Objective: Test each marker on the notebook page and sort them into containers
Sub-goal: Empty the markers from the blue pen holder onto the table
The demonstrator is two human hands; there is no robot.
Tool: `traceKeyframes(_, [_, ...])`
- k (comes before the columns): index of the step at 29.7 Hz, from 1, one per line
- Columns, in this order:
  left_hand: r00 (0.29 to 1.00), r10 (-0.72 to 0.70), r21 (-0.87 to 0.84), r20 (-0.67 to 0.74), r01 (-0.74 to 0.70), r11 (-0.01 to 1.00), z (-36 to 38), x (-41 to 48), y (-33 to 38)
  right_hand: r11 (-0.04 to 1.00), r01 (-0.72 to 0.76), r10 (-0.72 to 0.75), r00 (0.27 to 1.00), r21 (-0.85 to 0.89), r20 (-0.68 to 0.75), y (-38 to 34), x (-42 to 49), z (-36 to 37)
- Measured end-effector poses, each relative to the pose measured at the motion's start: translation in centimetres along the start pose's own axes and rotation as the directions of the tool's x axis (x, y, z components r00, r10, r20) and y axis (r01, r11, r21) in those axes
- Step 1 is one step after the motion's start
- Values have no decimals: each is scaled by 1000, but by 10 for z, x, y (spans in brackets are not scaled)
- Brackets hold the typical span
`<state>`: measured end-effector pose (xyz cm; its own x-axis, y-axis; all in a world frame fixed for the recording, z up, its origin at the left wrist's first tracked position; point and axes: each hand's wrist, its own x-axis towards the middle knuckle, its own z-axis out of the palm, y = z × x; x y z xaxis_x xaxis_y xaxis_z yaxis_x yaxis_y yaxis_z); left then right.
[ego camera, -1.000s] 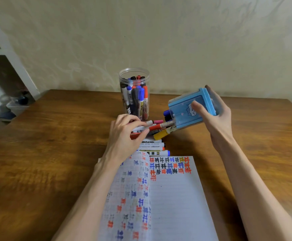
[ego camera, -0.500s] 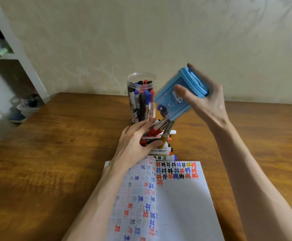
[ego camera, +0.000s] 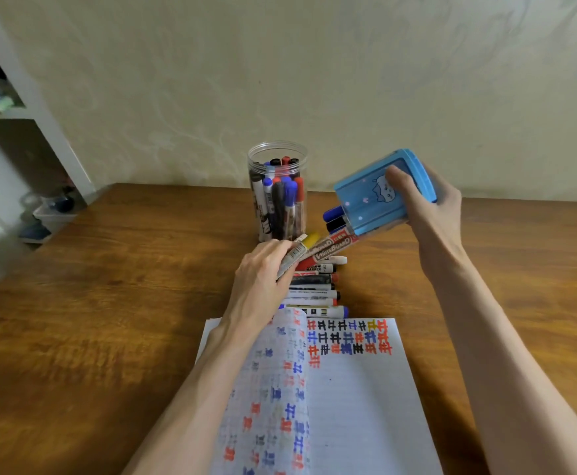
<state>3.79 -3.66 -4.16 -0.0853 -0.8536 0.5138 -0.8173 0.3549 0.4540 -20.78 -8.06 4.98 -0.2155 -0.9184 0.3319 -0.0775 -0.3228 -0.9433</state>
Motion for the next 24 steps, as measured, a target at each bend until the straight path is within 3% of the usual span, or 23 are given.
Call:
traceKeyframes(7, [1000, -21, -64, 14, 22, 998, 1, 2, -1, 992, 55, -65, 994, -115, -86, 1, 9, -28])
traceKeyframes(11, [994, 29, 24, 102, -32, 999, 2, 2, -1, 999, 12, -17, 994, -50, -108, -1, 16, -34])
traceKeyframes(16, [979, 79, 84, 186, -96, 992, 1, 1, -2, 993, -86, 86, 996, 75, 8, -1, 7, -14])
traceKeyframes(20, [993, 91, 8, 70, -91, 996, -6, -1, 3, 985, -134, 124, 988, 112, 91, 1, -5, 8])
traceKeyframes(24, [995, -79, -93, -61, 73, 993, -11, 3, 3, 969, -187, 172, 979, 159, 107, 6, -12, 22])
